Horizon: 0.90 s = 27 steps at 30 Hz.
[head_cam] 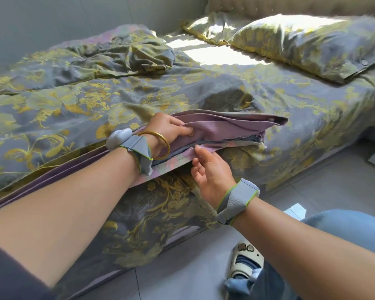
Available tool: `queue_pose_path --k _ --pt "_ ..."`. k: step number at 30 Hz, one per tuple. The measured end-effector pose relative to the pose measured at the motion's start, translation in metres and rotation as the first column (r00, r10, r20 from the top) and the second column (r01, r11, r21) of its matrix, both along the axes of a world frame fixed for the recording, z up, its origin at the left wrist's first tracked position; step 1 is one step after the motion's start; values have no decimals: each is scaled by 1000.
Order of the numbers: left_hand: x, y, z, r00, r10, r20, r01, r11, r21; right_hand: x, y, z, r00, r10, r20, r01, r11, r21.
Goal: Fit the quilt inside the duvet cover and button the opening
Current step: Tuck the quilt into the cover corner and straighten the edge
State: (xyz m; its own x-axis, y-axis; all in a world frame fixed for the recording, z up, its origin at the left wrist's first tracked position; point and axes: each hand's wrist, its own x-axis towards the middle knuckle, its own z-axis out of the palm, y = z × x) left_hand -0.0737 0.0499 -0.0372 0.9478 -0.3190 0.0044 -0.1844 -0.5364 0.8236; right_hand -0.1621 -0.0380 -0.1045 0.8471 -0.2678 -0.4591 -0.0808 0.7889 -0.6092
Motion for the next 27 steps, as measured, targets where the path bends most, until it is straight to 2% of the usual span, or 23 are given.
queue_pose_path --k 2,7,11,17,23,27 --pt "-4 1 1 999 -37 9 36 999 40 0 -1 2 998 32 -52 -28 997 73" --pt "-9 0 -3 991 -123 59 111 979 171 0 -4 4 994 62 -90 -53 993 101" --pt "-11 -4 -2 984 -142 112 112 965 239 0 -6 2 994 45 -96 -39 998 58" --pt "-12 1 13 983 -184 -6 179 946 271 -2 -6 4 995 33 -98 -30 999 28" --pt "-11 2 11 982 -190 9 180 940 290 0 -6 4 994 8 -112 -8 1000 -1" --pt "-10 0 11 977 -210 33 182 907 379 0 -7 2 993 -4 -121 1 1000 -24"
